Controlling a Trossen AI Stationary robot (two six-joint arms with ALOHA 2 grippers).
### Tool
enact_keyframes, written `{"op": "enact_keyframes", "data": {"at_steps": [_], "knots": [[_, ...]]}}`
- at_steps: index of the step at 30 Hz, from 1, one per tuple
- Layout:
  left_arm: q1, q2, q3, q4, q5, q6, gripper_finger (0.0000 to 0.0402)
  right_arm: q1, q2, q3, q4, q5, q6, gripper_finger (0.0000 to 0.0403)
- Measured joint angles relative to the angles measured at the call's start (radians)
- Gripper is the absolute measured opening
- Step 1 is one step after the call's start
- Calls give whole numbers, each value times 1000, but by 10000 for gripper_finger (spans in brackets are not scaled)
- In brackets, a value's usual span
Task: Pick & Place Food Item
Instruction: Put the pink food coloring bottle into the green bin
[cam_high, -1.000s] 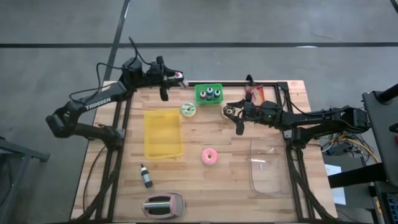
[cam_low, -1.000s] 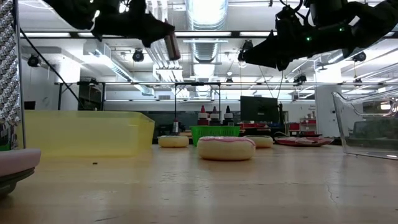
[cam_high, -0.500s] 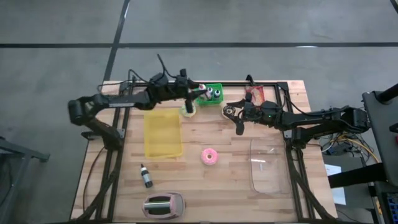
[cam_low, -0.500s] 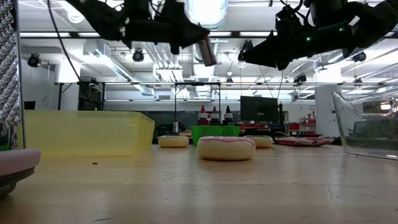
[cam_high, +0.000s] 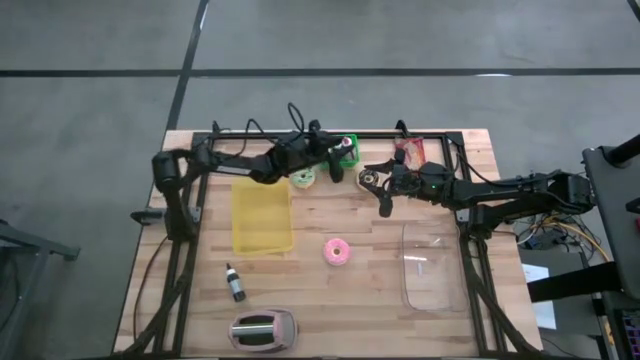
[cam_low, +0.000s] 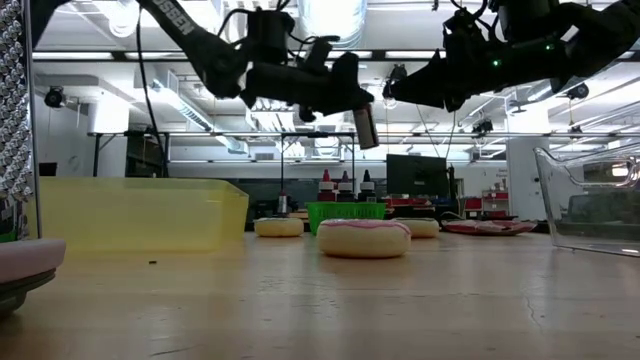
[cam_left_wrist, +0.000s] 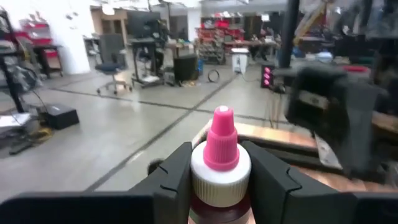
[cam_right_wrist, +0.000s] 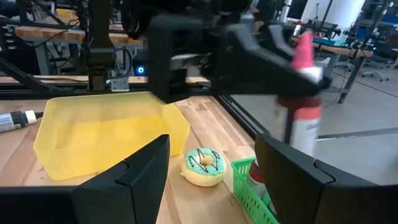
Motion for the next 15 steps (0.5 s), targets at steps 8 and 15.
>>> {"op": "enact_keyframes", "data": {"at_steps": [8, 15], "knots": [[7, 93, 31, 89, -93, -44, 112, 0, 0, 0, 0, 0, 0, 231], [11, 119, 21, 107, -159, -64, 112, 0, 0, 0, -1, -1, -1, 231]]}}
